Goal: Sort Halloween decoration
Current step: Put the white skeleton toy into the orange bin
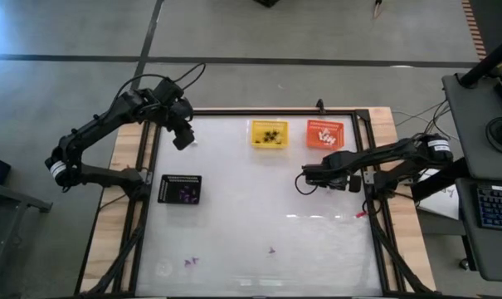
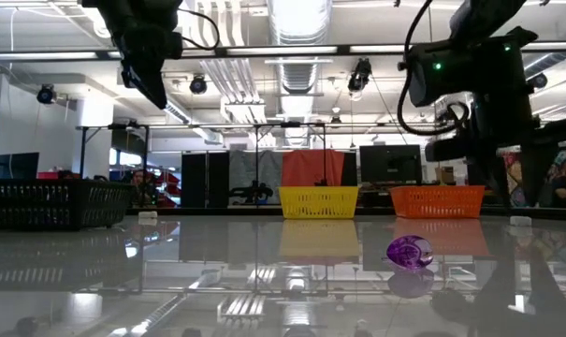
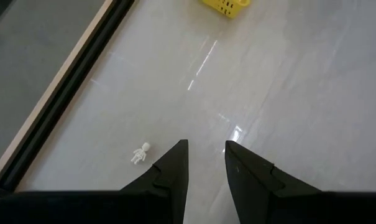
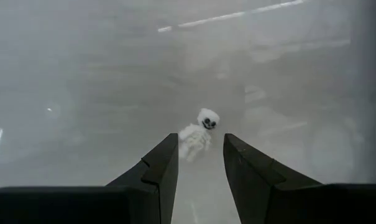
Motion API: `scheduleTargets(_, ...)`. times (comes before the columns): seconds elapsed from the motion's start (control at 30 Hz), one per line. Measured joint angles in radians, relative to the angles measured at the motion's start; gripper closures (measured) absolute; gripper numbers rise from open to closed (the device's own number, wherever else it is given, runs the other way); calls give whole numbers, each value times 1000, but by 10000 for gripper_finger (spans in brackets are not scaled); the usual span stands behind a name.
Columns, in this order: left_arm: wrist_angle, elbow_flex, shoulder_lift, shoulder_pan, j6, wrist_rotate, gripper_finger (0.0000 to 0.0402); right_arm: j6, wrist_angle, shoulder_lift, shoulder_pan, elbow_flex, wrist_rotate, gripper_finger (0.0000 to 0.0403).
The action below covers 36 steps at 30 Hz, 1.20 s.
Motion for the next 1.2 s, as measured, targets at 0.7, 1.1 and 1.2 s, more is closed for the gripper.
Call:
scheduleTargets(0.7,37,0,0,0,4,0,314,-136,61,168,-4,-24,-36,297)
scheduleTargets(1.1,37,0,0,0,4,0,314,-203,64,148,-5,-51,-83,389)
scheduleTargets(1.2,37,0,0,0,4,0,314,-203,58,116,-5,-42,-84,390)
